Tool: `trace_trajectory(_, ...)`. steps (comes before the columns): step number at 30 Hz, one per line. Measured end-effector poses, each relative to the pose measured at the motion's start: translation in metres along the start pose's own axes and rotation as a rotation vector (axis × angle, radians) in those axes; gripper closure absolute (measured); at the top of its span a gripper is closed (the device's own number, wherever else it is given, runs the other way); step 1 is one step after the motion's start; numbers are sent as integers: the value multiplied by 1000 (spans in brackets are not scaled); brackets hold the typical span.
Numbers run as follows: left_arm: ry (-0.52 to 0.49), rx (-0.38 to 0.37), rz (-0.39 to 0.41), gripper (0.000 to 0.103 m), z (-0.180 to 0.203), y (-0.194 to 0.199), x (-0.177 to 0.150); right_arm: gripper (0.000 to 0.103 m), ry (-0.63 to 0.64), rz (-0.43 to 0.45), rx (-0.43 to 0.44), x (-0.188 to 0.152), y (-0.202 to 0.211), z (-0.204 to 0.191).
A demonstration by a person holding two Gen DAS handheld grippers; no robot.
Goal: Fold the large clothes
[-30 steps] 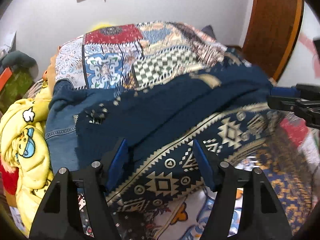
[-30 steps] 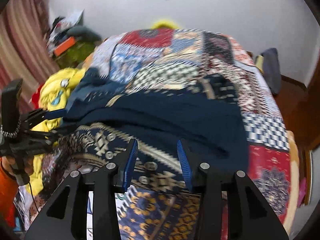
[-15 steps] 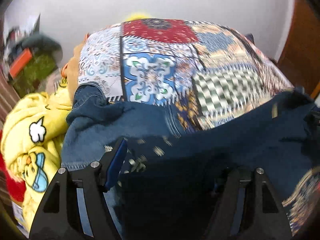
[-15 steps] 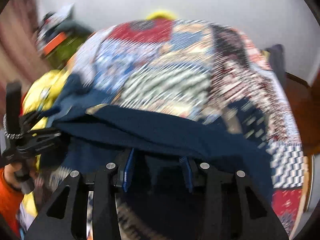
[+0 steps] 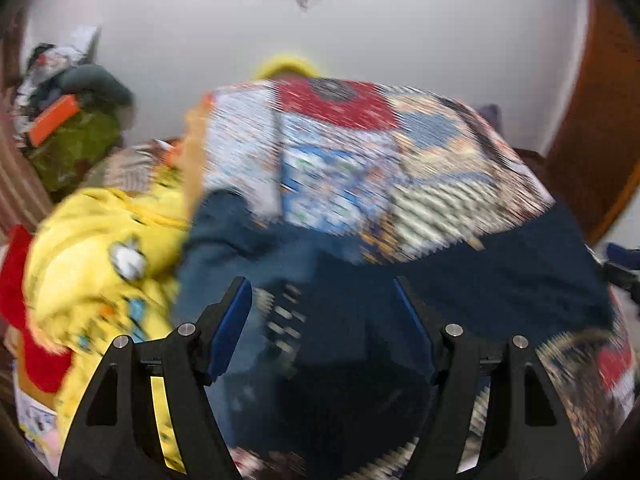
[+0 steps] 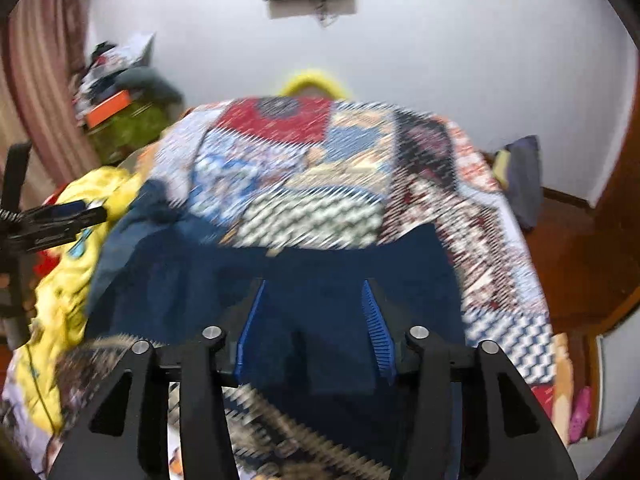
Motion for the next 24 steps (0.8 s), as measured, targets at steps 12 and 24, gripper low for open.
trace_trajectory(12, -98, -22, -82, 27, 71, -26, -91, 50, -38, -127, -69, -68, -31, 33)
trace_trajectory(24, 53, 162, -179, 27, -19, 18, -156, 26, -308, -129, -147, -104, 25, 127)
Point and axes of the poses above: each gripper's, at about its wrist camera, not at the fingertips, and y roughly against the way its jaws point, z to its right, x to its top, the point moved 9 cm from there along -y, roughly the way its jaws point, and after that the axes turned 13 degrees about -y, right-handed, at the moved point
